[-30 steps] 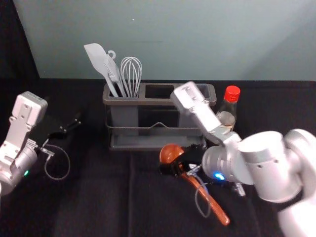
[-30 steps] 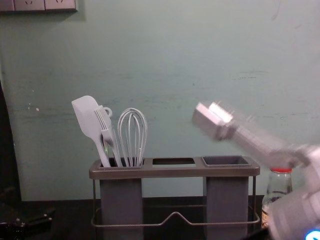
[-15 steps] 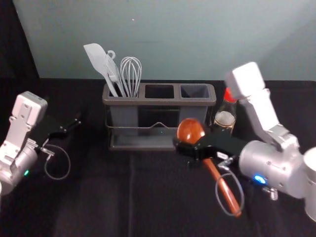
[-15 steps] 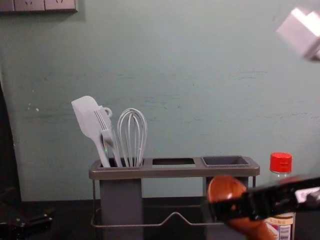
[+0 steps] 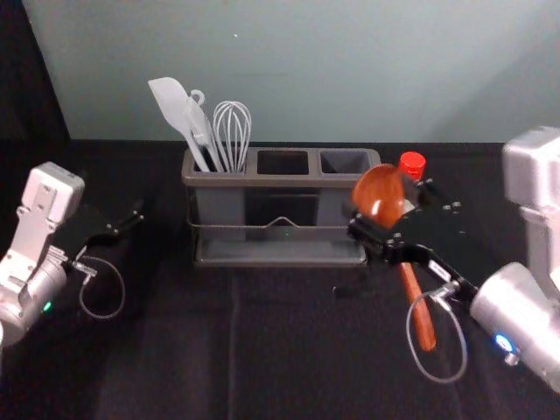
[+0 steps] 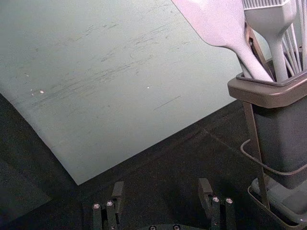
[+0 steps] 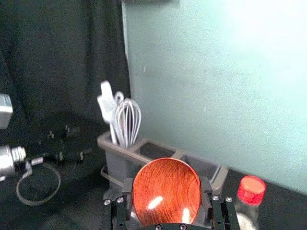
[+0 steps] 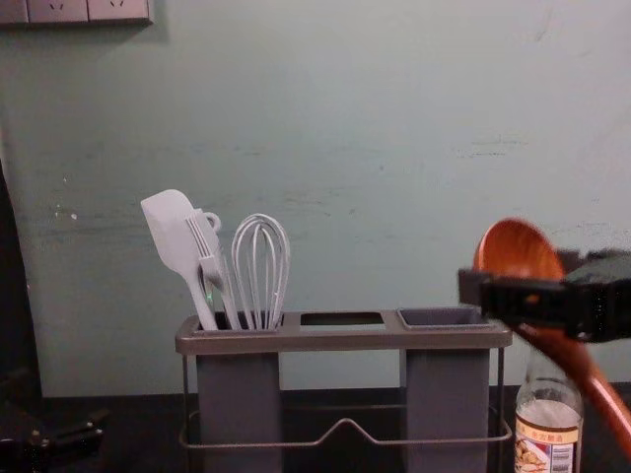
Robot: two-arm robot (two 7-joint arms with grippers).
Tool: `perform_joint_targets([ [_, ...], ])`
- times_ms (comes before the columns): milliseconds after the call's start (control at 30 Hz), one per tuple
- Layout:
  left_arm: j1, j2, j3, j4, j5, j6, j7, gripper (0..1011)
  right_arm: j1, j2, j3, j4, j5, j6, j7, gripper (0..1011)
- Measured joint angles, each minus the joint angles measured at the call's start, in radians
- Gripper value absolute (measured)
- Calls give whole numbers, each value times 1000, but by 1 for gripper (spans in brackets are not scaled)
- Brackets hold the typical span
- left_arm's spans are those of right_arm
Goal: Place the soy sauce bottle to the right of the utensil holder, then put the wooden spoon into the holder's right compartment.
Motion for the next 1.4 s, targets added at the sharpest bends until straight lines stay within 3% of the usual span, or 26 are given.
perform_joint_targets([
  [100, 0, 0, 0, 0, 0, 0, 0, 1000, -27, 1, 9, 0, 6, -90, -6, 838],
  [133, 0, 0, 0, 0, 0, 0, 0, 1000, -43, 1, 13, 6, 9, -143, -13, 838],
  [233, 0, 0, 0, 0, 0, 0, 0, 1000, -62, -1, 17, 23, 14, -211, -27, 838],
  [333, 0, 0, 0, 0, 0, 0, 0, 1000, -68, -1, 18, 35, 21, -234, -36, 838],
  [1267, 0, 0, 0, 0, 0, 0, 0, 1000, -65, 0, 13, 41, 22, -228, -38, 838],
  [1400, 0, 0, 0, 0, 0, 0, 0, 1000, -31, 9, 4, 55, 29, -228, -38, 838],
])
